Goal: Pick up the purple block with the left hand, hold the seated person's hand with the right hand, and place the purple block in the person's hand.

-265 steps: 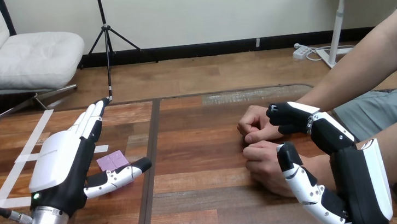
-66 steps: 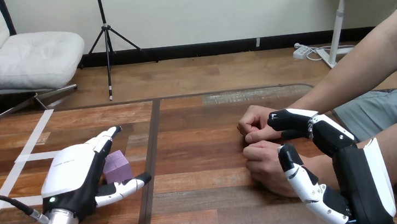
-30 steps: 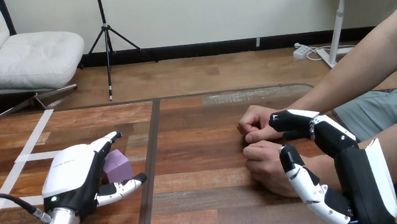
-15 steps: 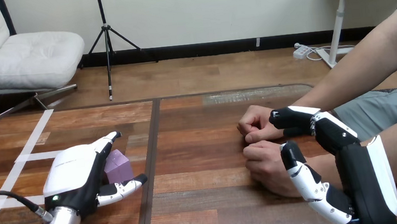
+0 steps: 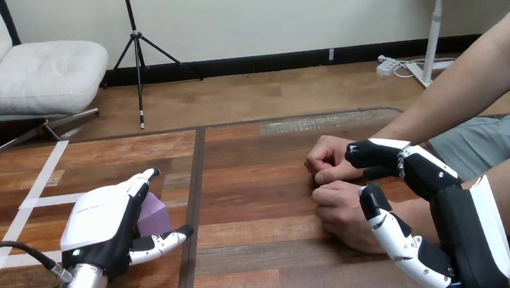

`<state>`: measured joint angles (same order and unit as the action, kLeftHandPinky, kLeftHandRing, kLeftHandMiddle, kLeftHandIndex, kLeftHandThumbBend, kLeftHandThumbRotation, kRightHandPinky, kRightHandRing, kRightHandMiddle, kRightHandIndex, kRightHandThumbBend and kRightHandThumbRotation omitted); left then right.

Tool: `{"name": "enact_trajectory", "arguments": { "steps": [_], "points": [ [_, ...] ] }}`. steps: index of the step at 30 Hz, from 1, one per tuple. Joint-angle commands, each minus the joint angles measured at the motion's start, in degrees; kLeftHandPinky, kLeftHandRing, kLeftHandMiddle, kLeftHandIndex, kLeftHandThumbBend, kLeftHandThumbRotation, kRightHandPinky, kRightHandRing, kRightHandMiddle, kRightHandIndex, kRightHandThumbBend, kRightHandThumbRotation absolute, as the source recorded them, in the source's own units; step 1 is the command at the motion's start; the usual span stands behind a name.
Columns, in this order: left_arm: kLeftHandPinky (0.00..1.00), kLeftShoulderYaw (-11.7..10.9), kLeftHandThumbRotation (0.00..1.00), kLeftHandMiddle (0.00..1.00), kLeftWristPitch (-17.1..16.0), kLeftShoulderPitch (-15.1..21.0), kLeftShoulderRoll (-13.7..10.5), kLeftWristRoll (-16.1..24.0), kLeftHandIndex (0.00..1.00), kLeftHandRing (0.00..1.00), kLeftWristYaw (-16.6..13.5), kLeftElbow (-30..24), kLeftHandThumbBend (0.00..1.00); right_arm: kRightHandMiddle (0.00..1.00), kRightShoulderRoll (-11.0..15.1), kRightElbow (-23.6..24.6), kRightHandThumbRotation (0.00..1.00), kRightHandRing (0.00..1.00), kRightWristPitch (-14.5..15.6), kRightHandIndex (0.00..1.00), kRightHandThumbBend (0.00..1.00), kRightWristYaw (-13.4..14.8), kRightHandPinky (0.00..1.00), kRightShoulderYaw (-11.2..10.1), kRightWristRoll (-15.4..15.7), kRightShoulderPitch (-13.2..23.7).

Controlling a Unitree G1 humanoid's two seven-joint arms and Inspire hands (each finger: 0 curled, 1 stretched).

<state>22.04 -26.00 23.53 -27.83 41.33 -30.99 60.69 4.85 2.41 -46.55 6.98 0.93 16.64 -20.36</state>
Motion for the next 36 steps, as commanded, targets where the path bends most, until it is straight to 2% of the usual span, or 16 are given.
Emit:
{"name": "enact_trajectory", "arguments": {
  "steps": [1,25,31,35,36],
  "points": [
    [0.82,0.5,0.61,0.9,0.8,5.2,0.5,0.2,0.92,0.88,-0.2,0.0,0.64,0.69,0.2,2.7,0.51,0.68,-0.2,0.68,0.34,0.1,0.62,-0.5,0.2,1.4],
    [0.78,1.0,0.58,0.87,1.8,5.7,1.3,0.1,0.9,0.84,-1.2,1.2,0.62,0.69,0.5,2.8,0.54,0.69,-0.2,0.68,0.34,0.0,0.64,-0.8,0.4,1.2],
    [0.73,0.4,0.51,0.83,2.2,5.7,1.8,-0.5,0.86,0.79,-1.5,1.4,0.6,0.7,0.6,2.8,0.55,0.69,0.0,0.68,0.35,-0.1,0.65,-0.9,0.3,1.1],
    [0.69,0.0,0.43,0.8,2.1,5.6,2.1,-1.0,0.83,0.76,-2.1,1.6,0.58,0.7,0.5,2.9,0.55,0.69,0.1,0.68,0.35,-0.2,0.65,-0.9,0.4,1.1],
    [0.67,-0.1,0.37,0.78,2.1,5.6,2.1,-1.2,0.81,0.74,-2.2,1.6,0.57,0.7,0.5,2.9,0.55,0.69,0.1,0.69,0.35,-0.2,0.65,-0.9,0.4,1.1]
  ]
}}
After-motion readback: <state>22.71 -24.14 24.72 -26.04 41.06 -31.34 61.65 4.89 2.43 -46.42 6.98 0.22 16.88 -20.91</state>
